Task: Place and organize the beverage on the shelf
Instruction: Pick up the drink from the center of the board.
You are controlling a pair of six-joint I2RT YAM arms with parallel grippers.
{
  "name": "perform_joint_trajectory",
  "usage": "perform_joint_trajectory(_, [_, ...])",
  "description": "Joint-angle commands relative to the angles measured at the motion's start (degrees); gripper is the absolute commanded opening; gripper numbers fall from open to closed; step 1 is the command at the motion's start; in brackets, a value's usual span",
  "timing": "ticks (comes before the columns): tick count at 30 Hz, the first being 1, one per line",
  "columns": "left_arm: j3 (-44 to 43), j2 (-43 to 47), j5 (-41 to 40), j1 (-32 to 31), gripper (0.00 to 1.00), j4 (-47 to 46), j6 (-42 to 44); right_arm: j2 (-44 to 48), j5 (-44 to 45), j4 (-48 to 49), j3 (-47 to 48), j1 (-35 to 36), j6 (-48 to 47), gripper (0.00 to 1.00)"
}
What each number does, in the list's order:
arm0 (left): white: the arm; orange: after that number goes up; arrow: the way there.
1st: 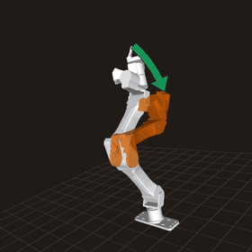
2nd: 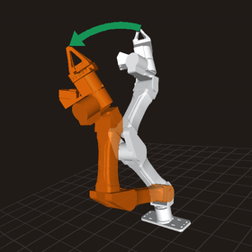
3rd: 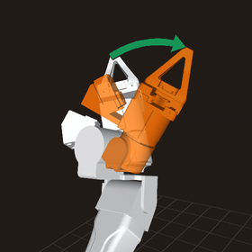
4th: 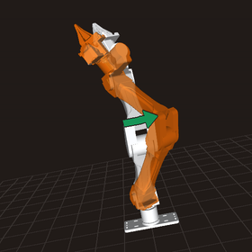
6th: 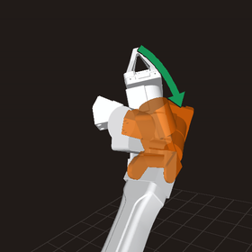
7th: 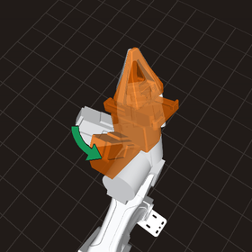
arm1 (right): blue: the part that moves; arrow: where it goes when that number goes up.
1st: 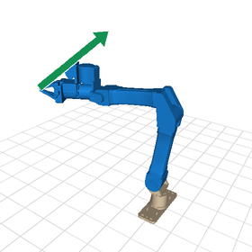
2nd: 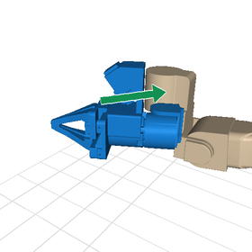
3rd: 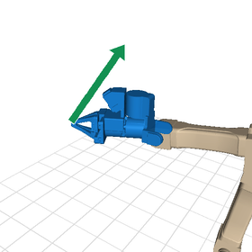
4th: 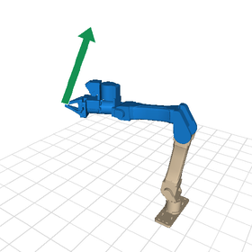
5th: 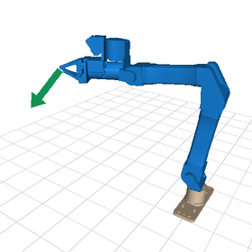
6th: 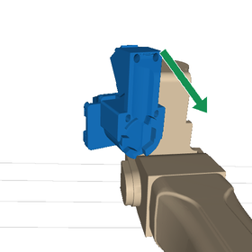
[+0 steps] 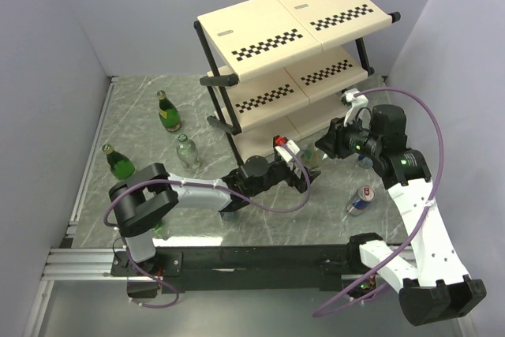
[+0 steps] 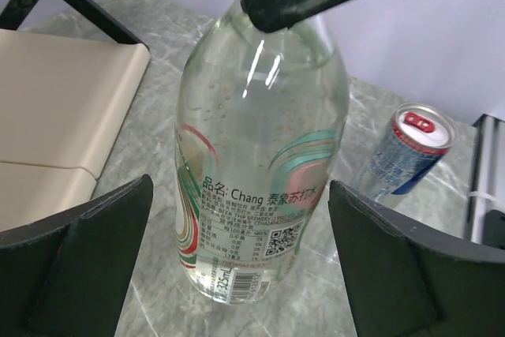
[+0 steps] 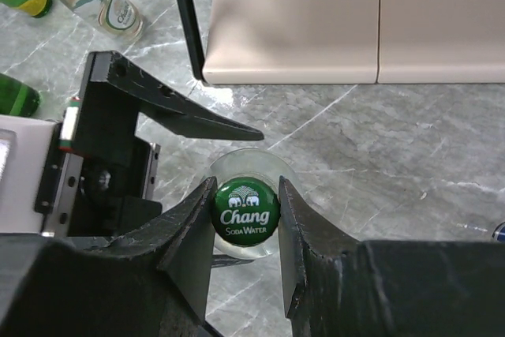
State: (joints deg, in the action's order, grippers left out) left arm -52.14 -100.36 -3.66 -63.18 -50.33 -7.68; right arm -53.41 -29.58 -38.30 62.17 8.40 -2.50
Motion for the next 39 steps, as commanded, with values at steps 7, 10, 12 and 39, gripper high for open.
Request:
perform_joint_trajectory(7, [-4.37,-3.18,-3.37,-1.6,0.95,-7.16,3.9,1.02,-3.9,6.84,5.06,0.74,2.41,0.0])
perform_joint_trajectory(10, [-5.16,-4.41,-4.24,-1.77,0.95,-7.5,4.61,1.02,-3.9,6.66,5.5,0.65,2.41,0.0])
perform_joint_trajectory(12, [-5.6,-5.02,-4.6,-1.95,0.94,-8.12,5.13,0.94,-3.82,6.66,5.59,0.82,2.41,0.0])
perform_joint_trajectory(39, [-4.56,-1.86,-3.37,-2.83,0.0,-9.0,2.32,1.73,-3.2,7.63,5.59,0.82,2.06,0.44])
